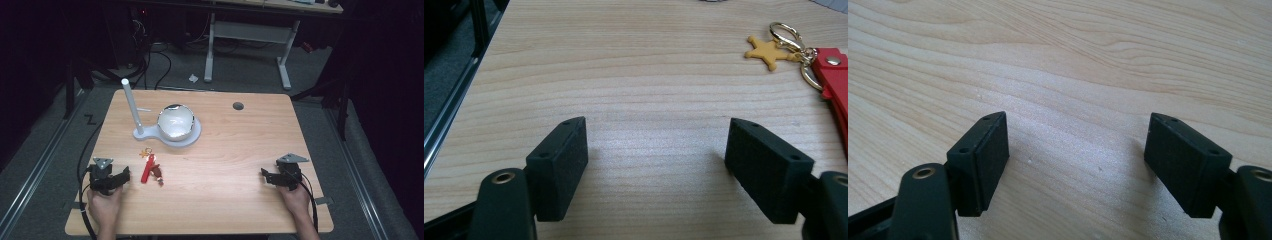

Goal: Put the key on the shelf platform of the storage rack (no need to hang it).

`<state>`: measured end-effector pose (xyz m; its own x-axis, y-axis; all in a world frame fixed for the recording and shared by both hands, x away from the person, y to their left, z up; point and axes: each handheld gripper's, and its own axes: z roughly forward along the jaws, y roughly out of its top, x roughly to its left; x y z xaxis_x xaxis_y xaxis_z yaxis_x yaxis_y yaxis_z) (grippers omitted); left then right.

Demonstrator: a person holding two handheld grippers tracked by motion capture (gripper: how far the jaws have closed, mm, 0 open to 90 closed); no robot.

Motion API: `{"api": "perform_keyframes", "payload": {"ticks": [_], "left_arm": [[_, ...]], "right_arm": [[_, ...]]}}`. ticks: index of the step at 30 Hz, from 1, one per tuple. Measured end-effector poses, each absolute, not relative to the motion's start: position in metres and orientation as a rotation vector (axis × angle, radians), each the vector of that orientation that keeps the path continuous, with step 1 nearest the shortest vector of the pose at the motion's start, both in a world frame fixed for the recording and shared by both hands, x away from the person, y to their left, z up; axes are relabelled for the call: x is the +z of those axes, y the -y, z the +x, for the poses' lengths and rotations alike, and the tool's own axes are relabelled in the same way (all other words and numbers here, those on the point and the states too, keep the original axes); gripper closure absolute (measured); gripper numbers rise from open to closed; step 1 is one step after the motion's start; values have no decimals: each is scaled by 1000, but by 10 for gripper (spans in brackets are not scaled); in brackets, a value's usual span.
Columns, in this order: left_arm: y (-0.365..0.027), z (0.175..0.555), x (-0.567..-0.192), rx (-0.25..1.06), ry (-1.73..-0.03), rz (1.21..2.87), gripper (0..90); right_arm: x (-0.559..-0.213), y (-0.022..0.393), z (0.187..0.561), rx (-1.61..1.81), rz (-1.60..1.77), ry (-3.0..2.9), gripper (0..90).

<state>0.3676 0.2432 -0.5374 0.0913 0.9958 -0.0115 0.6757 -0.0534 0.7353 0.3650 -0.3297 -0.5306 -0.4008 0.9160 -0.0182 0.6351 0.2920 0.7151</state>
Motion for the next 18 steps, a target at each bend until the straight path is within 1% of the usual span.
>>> {"api": "perform_keyframes", "payload": {"ticks": [9,13,18], "left_arm": [[-243,368,-537,696,-1631,1803,233],[-243,368,-537,695,-1627,1805,233],[-244,368,-537,693,-1628,1802,235]], "right_arm": [[-531,330,365,883,1388,-2139,256],[-531,329,365,876,1402,-2127,237],[-531,329,365,870,1418,-2110,235]]}}
